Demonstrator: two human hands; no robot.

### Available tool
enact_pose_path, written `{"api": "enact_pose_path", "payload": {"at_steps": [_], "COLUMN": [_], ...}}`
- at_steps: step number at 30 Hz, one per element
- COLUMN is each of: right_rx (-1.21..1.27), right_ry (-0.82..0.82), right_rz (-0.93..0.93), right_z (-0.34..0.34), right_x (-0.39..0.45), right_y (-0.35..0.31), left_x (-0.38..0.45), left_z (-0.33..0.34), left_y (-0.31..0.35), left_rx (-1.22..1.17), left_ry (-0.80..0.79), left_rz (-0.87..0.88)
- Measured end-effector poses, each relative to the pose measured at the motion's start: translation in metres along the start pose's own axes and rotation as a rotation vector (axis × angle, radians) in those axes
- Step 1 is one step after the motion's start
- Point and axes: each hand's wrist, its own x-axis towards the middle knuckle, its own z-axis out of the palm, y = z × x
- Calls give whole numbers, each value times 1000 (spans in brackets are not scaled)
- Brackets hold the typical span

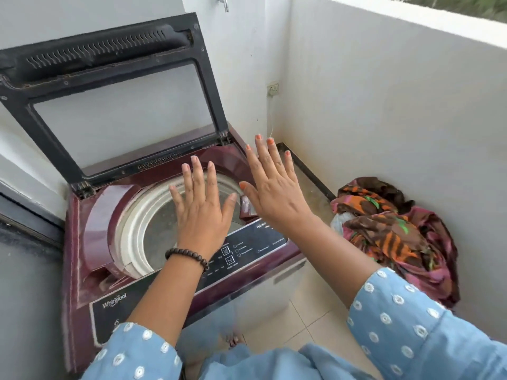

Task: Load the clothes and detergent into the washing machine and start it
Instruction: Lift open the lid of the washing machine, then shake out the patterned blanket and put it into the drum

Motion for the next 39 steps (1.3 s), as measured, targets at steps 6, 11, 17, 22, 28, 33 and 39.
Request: {"api": "enact_pose_path", "payload": {"at_steps": [6, 11, 17, 22, 28, 33, 39], "right_rx": [-6, -6, -31, -46, -81, -102, -89], "right_ry": [6, 21, 67, 79, 88, 107, 131], "right_rz": [83, 161, 278, 383, 521, 611, 707], "right_z": [-26, -50, -62, -63, -62, -58, -43], "right_x": [-44, -76, -110, -119, -117, -102, -98], "right_y": [38, 70, 116, 146, 186, 222, 253], "left_x": [-17, -24, -23, -8, 32, 69, 97], "left_z": [15, 26, 44, 62, 89, 115, 144], "left_y": [54, 100, 155, 183, 219, 248, 270], "left_rx": [-6, -40, -93, -134, -171, -207, -200], "left_ry": [-30, -50, -86, -135, -207, -236, -310], "left_rz": [101, 203, 332, 437, 555, 667, 761]}}
